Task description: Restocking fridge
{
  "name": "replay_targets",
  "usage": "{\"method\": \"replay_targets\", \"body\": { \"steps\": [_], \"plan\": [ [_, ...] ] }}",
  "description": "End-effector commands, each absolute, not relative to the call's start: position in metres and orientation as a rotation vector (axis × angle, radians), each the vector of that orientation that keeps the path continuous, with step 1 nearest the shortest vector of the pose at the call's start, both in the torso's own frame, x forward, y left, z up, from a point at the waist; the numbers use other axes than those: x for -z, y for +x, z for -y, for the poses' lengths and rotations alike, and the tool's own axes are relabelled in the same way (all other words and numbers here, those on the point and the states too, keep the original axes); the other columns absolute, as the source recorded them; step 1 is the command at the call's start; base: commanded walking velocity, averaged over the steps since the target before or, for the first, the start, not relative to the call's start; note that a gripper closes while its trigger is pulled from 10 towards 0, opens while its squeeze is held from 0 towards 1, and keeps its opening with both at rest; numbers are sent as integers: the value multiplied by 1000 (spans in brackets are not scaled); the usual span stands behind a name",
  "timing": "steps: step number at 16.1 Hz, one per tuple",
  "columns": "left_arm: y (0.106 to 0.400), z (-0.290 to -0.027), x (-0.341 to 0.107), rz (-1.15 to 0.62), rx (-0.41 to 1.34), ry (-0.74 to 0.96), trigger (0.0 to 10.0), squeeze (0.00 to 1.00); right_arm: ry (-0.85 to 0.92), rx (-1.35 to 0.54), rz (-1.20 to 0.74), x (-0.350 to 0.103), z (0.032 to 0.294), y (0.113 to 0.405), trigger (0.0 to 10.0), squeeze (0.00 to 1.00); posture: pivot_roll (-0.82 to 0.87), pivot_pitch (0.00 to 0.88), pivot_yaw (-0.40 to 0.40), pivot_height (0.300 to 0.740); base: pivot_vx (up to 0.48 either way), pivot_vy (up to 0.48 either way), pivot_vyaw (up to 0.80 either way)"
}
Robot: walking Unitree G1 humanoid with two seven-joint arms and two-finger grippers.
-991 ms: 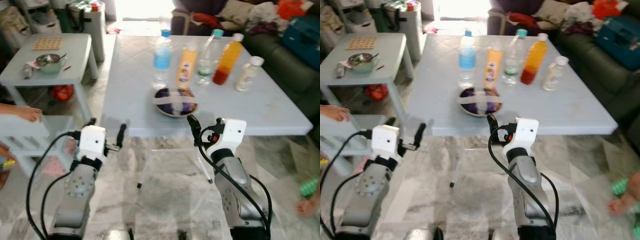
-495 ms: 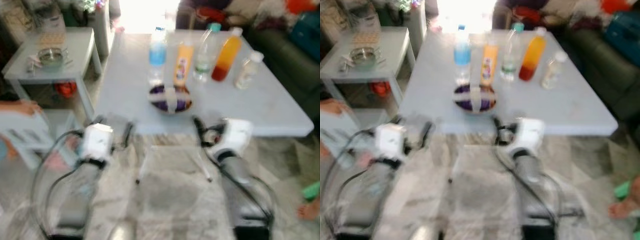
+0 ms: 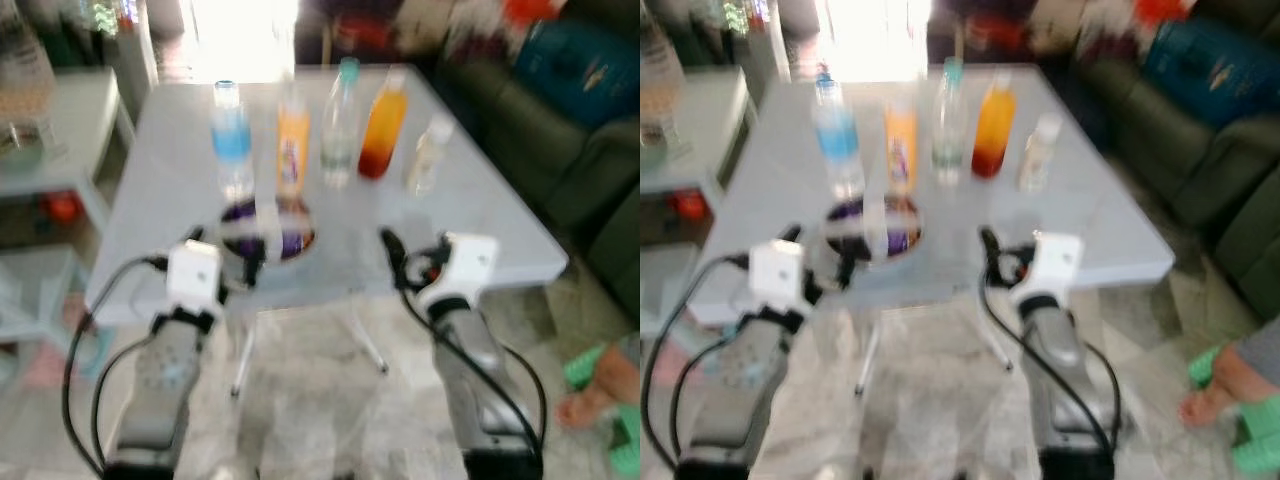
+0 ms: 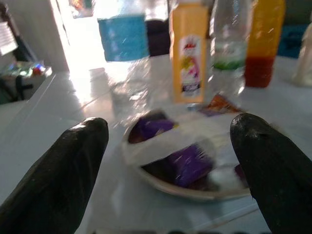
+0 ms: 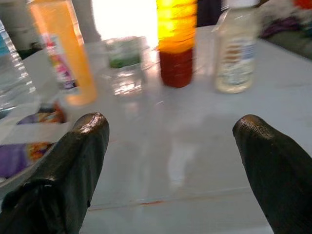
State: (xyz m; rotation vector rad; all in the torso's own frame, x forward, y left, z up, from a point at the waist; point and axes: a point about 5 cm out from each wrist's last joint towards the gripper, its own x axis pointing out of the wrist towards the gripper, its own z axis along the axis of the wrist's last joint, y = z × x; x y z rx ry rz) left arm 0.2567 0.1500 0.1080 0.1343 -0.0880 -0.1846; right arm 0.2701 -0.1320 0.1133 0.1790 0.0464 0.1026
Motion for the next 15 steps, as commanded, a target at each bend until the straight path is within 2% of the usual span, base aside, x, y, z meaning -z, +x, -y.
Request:
{"method": "replay_targets", "body": {
  "steps": [1, 5, 10, 15],
  "plan": [
    [257, -149, -109, 93, 184, 133, 10000, 0, 185, -106, -57, -113, 133, 271, 10000, 0, 74, 0, -38, 740, 0, 0, 0],
    [260, -152, -111, 92, 173, 138, 10000, 0, 240, -150, -77, -116, 120, 288, 10000, 0, 84, 0, -36, 740, 0, 0, 0],
    [258, -157, -113, 96, 155, 149, 10000, 0, 368, -275, -165, -124, 67, 308, 10000, 0, 127, 0, -49, 740, 0, 0, 0],
    [256, -157, -113, 97, 158, 149, 10000, 0, 367, -273, -320, -103, 62, 305, 10000, 0, 130, 0, -50, 740, 0, 0, 0]
  ]
}}
